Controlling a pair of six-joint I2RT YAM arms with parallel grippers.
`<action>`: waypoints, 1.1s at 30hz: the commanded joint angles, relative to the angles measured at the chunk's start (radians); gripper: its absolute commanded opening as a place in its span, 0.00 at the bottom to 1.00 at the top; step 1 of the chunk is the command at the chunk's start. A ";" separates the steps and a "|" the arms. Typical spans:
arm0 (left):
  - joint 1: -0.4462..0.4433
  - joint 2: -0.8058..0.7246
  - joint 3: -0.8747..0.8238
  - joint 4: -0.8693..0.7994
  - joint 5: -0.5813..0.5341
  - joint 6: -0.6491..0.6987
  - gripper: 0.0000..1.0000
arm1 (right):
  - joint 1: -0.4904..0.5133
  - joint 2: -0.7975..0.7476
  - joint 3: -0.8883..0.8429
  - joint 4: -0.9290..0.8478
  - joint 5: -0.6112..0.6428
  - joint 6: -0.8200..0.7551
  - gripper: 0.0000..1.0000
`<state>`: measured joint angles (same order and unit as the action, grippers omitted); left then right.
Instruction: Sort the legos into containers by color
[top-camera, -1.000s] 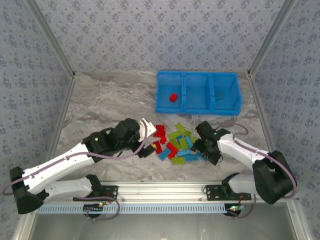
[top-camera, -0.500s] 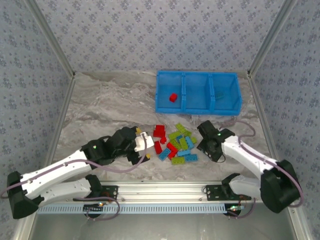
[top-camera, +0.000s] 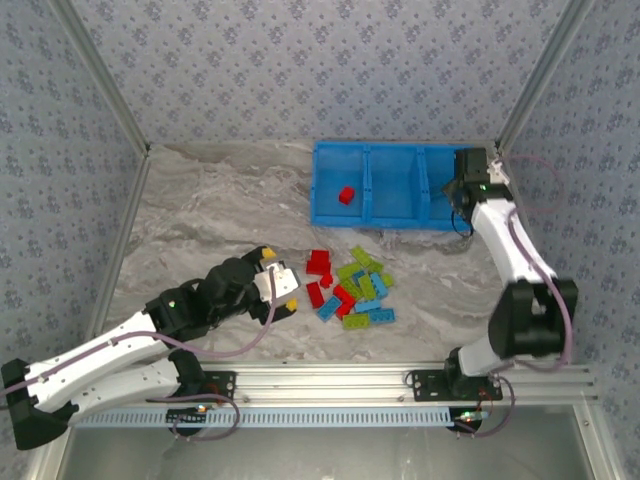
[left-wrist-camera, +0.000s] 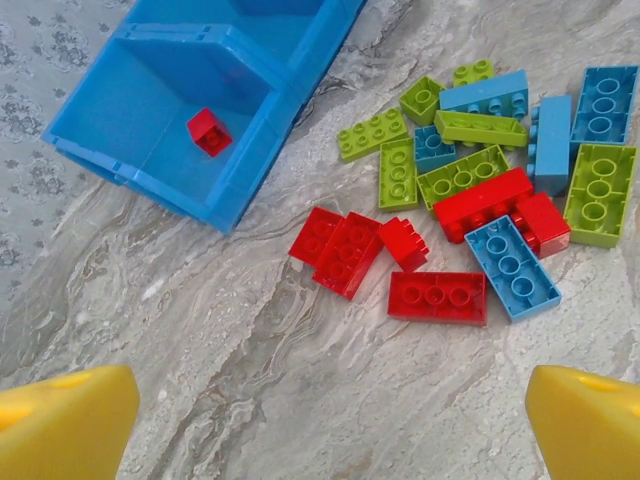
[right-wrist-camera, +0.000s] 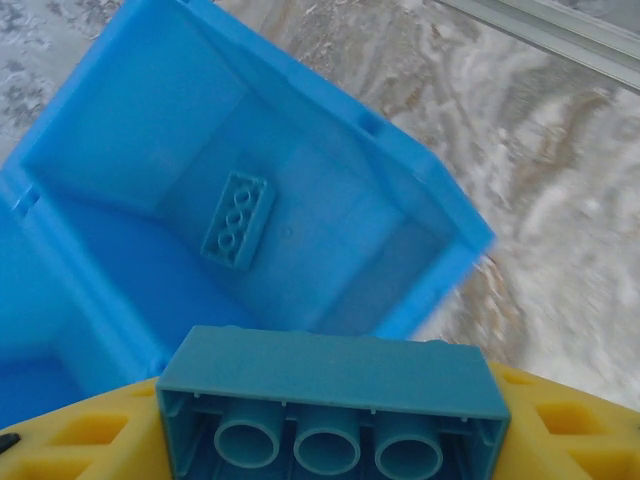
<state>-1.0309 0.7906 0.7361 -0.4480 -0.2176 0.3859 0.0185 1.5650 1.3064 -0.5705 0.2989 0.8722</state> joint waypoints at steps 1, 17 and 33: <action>-0.008 -0.009 -0.002 0.017 -0.032 0.021 0.99 | -0.026 0.157 0.128 0.015 -0.087 -0.045 0.63; -0.008 -0.008 -0.016 0.021 -0.033 0.027 0.99 | -0.044 0.054 0.112 -0.106 -0.186 -0.118 0.93; 0.000 0.018 -0.018 -0.013 0.085 0.071 0.99 | 0.505 -0.088 -0.194 -0.147 -0.285 -0.627 0.88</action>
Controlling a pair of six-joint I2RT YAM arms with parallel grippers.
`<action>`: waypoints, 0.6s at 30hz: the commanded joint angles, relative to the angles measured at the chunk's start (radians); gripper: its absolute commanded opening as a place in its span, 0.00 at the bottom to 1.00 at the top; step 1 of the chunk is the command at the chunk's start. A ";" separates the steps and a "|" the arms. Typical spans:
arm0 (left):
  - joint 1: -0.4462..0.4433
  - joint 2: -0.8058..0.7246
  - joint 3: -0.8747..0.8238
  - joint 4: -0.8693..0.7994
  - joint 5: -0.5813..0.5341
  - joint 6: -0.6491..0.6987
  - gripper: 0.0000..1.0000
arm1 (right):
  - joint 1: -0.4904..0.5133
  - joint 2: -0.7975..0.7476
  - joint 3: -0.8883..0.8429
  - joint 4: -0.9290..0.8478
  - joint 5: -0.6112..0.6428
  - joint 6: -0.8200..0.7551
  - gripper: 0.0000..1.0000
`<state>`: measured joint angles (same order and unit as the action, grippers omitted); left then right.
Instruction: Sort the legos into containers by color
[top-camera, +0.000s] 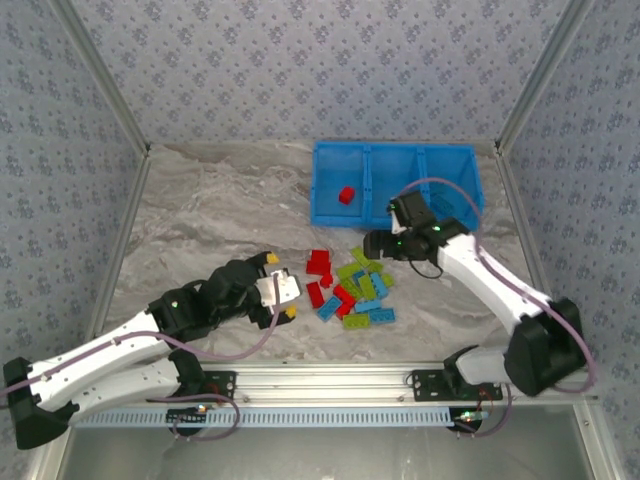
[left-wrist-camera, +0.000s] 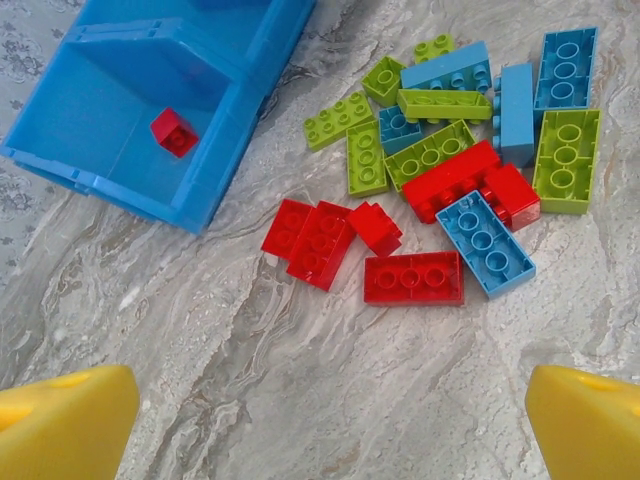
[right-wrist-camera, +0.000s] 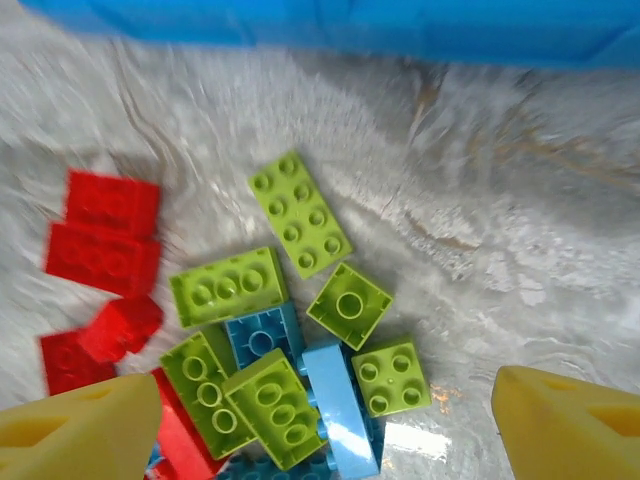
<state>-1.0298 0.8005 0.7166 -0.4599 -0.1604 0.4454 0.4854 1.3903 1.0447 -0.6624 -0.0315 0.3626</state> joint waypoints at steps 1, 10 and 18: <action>-0.001 0.010 0.003 -0.005 0.028 0.010 0.99 | 0.054 0.146 0.098 -0.055 0.079 -0.131 0.88; -0.002 -0.010 0.000 -0.017 -0.004 0.011 0.99 | 0.060 0.463 0.262 0.016 0.108 -0.116 0.87; -0.002 -0.011 0.004 -0.017 0.040 0.014 0.99 | 0.064 0.577 0.255 0.057 0.076 -0.054 0.74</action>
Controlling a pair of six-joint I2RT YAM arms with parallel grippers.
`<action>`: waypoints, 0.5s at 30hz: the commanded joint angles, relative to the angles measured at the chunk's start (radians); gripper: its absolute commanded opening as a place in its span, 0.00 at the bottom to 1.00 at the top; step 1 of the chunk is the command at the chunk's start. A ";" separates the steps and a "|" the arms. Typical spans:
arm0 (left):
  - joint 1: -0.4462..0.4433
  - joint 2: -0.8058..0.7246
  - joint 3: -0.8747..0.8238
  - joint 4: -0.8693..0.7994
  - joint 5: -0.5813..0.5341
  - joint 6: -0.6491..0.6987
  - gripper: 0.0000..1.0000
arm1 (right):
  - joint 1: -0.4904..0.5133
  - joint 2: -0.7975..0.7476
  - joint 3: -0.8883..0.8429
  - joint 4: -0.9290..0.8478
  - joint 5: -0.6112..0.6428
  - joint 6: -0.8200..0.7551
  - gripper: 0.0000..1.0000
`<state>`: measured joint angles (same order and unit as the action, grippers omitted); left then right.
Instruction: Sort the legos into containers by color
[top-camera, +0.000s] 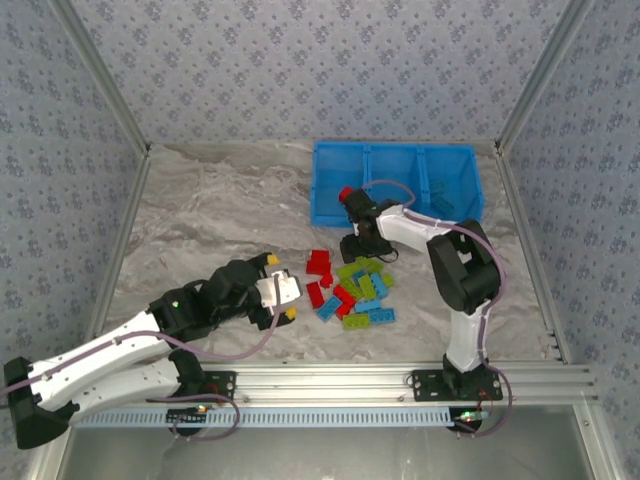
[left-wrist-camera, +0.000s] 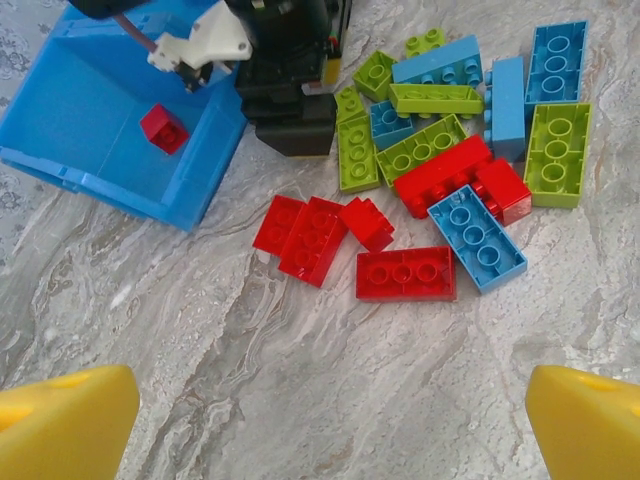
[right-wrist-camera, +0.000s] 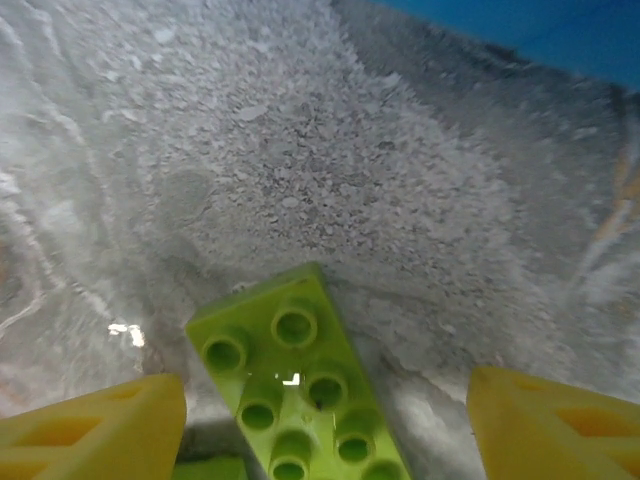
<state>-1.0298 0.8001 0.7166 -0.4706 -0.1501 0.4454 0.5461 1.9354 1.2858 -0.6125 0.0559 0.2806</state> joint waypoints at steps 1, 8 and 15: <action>-0.001 -0.011 0.004 -0.006 0.030 0.013 0.99 | 0.004 0.040 0.007 0.007 0.005 0.038 0.71; -0.001 -0.021 0.000 -0.005 0.017 0.014 0.99 | -0.004 -0.009 -0.055 0.031 0.108 0.085 0.38; -0.001 -0.022 0.000 -0.001 0.001 0.015 0.99 | -0.031 -0.228 -0.134 0.031 0.180 0.109 0.28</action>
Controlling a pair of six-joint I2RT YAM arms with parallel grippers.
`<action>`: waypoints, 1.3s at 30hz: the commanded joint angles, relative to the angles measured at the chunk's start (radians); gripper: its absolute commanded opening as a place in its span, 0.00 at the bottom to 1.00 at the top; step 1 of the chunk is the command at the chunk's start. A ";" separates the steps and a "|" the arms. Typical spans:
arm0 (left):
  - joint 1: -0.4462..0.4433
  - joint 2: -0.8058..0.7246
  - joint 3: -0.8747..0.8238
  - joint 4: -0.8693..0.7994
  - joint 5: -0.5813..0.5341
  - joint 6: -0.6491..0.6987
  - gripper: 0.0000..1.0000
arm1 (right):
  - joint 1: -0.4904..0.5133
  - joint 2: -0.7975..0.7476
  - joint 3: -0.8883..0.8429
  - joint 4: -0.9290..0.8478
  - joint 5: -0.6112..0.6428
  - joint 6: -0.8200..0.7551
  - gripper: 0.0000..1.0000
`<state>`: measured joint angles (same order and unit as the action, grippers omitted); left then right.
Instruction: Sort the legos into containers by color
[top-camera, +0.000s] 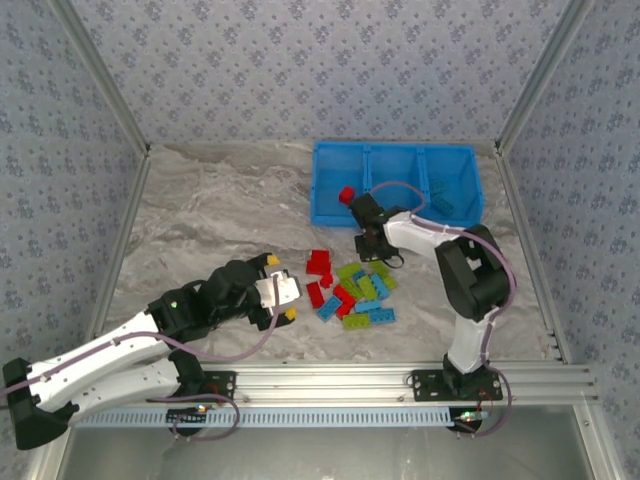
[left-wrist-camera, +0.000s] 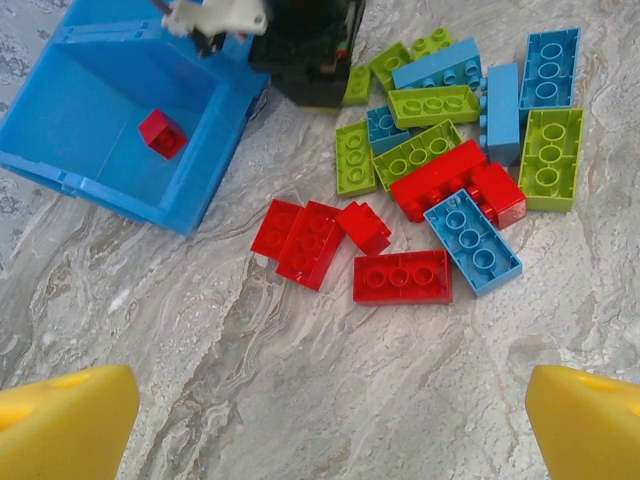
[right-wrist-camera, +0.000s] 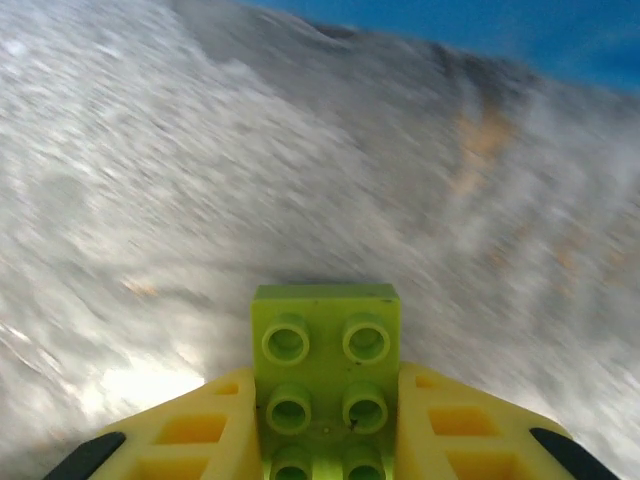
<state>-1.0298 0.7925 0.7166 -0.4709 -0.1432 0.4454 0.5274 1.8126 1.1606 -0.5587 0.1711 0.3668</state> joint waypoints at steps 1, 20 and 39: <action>-0.001 -0.015 -0.001 0.001 -0.008 0.016 0.99 | -0.012 -0.152 -0.007 -0.025 0.081 0.021 0.28; 0.000 -0.033 -0.005 0.014 -0.094 0.005 0.99 | -0.256 0.242 0.684 -0.070 0.036 -0.063 0.43; 0.135 0.602 0.467 -0.103 -0.119 -1.117 0.88 | -0.033 -0.598 0.137 -0.274 -0.289 0.055 0.81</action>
<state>-0.9165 1.2728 1.1309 -0.4980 -0.2760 -0.3996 0.4427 1.3041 1.3827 -0.7494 -0.0273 0.3882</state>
